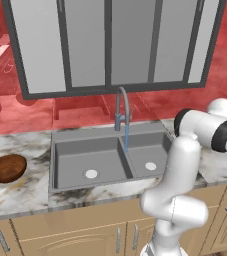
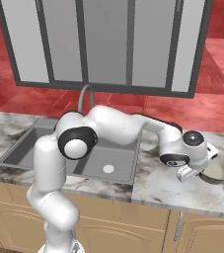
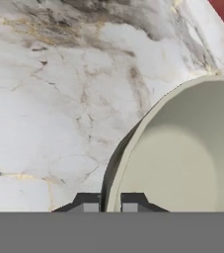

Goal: Rinse each bowl for a few seconds and place them down in the sink or on the counter.

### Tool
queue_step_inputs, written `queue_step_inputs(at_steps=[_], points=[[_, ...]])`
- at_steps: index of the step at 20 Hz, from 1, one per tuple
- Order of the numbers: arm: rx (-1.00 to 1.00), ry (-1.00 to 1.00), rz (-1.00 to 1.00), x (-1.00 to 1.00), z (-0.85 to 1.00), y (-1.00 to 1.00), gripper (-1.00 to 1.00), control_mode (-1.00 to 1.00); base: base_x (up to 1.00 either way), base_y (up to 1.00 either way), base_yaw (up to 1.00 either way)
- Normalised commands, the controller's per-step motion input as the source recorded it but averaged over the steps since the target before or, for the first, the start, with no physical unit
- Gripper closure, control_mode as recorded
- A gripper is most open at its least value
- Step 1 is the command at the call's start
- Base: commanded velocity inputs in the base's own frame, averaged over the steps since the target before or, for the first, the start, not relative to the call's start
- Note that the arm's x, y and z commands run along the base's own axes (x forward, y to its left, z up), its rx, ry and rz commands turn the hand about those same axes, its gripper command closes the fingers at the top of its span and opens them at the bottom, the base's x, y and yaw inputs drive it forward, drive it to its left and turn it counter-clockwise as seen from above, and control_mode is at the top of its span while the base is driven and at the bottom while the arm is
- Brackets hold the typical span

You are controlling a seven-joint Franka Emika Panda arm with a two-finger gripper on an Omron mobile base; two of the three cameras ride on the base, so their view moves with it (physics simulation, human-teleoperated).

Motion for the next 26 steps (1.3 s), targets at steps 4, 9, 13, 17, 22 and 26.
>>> queue_step_inputs(at_steps=[4, 9, 13, 17, 22, 26], points=[[-0.03, -0.02, 0.2, -0.04, 0.3, 0.08, 1.0, -1.0, 0.0, 0.0, 0.0], [-0.03, -0.02, 0.21, 0.0, 0.23, 0.11, 1.0, -1.0, 0.0, 0.0, 0.0], [-0.04, -0.03, 0.21, -0.01, 0.22, 0.07, 1.0, -1.0, 0.0, 0.0, 0.0], [-0.05, -0.03, 0.2, -0.03, 0.22, 0.08, 1.0, -1.0, 0.0, 0.0, 0.0], [-0.06, -0.03, 0.18, -0.05, 0.17, 0.18, 1.0, -1.0, 0.0, 0.0, 0.0], [-0.11, -0.07, 0.08, -0.06, 0.01, 0.38, 1.0, -1.0, 0.0, 0.0, 0.0]])
